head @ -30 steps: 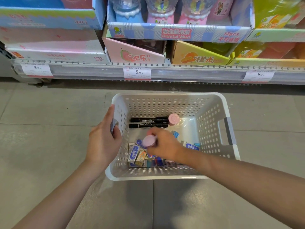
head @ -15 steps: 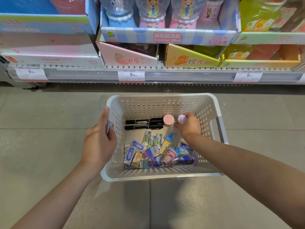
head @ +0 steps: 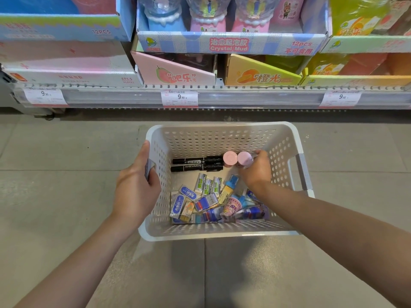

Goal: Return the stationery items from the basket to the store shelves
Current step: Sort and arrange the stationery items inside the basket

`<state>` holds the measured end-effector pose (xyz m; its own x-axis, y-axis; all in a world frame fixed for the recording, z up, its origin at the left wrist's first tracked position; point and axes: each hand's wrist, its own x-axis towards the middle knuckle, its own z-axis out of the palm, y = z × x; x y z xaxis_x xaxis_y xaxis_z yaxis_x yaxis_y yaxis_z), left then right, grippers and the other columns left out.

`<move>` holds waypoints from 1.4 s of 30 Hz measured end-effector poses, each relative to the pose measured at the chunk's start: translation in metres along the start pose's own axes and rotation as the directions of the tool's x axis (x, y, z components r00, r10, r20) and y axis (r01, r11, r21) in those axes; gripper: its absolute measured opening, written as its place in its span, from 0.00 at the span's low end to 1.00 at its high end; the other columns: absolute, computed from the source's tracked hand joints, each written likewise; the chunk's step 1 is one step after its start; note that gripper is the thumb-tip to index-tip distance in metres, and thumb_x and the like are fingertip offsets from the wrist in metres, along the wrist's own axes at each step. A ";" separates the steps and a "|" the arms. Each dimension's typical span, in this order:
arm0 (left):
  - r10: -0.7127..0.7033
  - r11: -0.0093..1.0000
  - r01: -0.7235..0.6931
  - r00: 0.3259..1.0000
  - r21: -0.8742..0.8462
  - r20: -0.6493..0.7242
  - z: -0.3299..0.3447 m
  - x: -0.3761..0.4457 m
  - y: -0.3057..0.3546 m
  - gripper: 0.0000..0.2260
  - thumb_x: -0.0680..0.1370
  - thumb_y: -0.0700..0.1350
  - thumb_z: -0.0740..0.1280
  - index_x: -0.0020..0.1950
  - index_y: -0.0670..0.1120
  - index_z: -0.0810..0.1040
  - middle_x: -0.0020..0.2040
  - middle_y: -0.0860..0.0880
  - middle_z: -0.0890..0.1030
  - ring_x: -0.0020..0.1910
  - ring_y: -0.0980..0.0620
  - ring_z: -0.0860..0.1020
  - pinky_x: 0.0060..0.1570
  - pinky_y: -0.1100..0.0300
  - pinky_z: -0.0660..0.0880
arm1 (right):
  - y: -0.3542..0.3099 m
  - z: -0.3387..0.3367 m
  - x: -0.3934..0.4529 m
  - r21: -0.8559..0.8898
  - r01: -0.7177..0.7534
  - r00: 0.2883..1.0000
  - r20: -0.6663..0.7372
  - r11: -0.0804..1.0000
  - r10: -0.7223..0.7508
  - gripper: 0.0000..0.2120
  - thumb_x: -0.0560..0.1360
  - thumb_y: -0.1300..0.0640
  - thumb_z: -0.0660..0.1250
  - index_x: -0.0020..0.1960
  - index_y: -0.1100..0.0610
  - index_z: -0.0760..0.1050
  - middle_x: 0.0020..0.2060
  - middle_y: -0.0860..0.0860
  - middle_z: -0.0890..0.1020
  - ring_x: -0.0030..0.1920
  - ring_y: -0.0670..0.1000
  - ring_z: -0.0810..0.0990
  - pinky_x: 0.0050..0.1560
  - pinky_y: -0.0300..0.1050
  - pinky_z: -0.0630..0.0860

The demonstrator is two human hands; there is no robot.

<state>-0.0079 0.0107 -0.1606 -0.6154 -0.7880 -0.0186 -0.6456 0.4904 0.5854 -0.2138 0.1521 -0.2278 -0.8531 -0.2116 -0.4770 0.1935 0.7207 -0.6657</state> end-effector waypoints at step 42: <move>-0.006 1.000 0.006 1.000 0.006 -0.017 -0.001 -0.001 0.005 0.26 0.78 0.36 0.61 0.75 0.43 0.61 0.27 0.48 0.66 0.26 0.51 0.65 0.30 0.56 0.64 | -0.039 -0.064 -0.025 -0.856 0.399 0.898 0.291 0.330 -0.330 0.15 0.75 0.65 0.62 0.61 0.64 0.69 0.59 0.61 0.73 0.55 0.63 0.78 0.47 0.50 0.74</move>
<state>-0.0098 0.0135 -0.1565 -0.6039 -0.7970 -0.0083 -0.6522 0.4881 0.5801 -0.2310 0.1716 -0.1537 -0.6886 -0.6204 -0.3754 -0.6912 0.7181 0.0811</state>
